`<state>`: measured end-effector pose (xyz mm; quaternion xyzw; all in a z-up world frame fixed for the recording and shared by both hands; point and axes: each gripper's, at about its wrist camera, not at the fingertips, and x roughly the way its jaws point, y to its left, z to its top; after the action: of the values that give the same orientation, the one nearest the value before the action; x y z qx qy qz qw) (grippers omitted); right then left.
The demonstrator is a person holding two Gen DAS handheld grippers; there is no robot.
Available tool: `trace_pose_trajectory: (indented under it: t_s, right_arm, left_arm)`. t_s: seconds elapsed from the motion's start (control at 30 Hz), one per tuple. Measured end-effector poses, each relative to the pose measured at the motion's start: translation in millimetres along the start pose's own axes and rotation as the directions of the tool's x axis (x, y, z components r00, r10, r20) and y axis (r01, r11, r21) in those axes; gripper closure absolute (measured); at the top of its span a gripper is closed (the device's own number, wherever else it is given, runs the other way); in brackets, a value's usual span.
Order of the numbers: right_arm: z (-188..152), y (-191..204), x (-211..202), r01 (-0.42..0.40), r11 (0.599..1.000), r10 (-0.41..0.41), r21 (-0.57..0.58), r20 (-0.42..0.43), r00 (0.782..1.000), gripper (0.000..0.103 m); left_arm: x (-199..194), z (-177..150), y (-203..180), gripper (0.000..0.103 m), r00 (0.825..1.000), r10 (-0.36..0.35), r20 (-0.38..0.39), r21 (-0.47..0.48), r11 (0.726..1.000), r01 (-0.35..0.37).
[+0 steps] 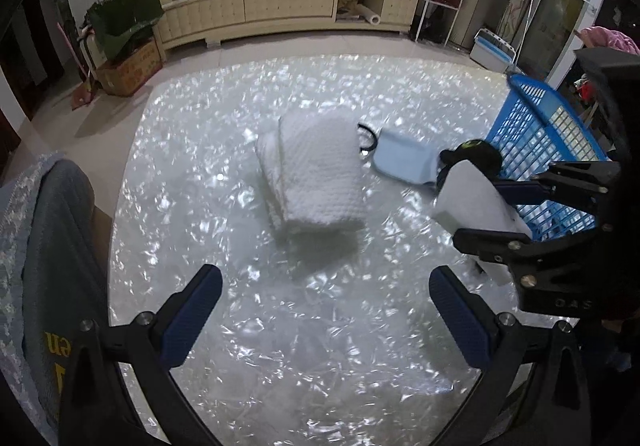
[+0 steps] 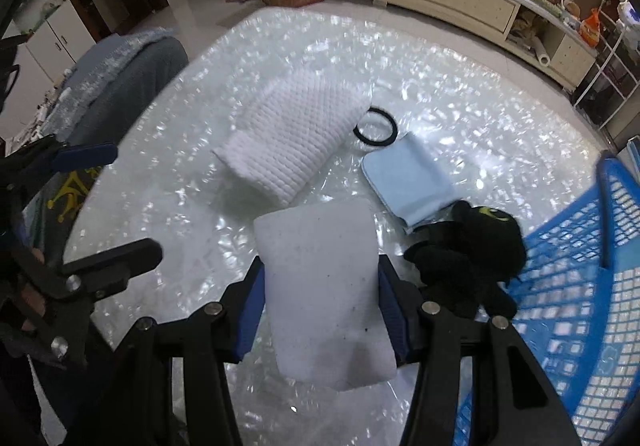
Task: Organize soft objects
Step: 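Carry the foam block into the basket with the right tool while the left tool reaches the knitted towel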
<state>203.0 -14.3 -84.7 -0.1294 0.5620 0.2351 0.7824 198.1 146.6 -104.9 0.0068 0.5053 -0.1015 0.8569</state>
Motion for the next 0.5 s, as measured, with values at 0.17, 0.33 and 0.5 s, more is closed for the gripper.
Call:
trace_pose_trajectory:
  t_s: [0.17,0.33,0.5]
  right_arm:
    - [1,-8,-31,-0.004,1.0,0.004,0.002,0.055,0.998,0.053]
    - [-3,-30,-60,0.009,1.0,-0.012,0.024,0.097,0.995,0.053]
    - [-15,-64,-83,0.039,0.996,-0.048,0.076,0.117,0.992,0.053]
  left_arm:
    - [-17,11,-15,0.0,0.999,0.014,0.031,0.023,1.0,-0.014]
    - [-21,22,-30,0.0,0.999,0.027,0.039,0.063,0.998,-0.029]
    - [-14,30,-40,0.0,0.999,0.014,0.04,0.115,0.993,-0.018]
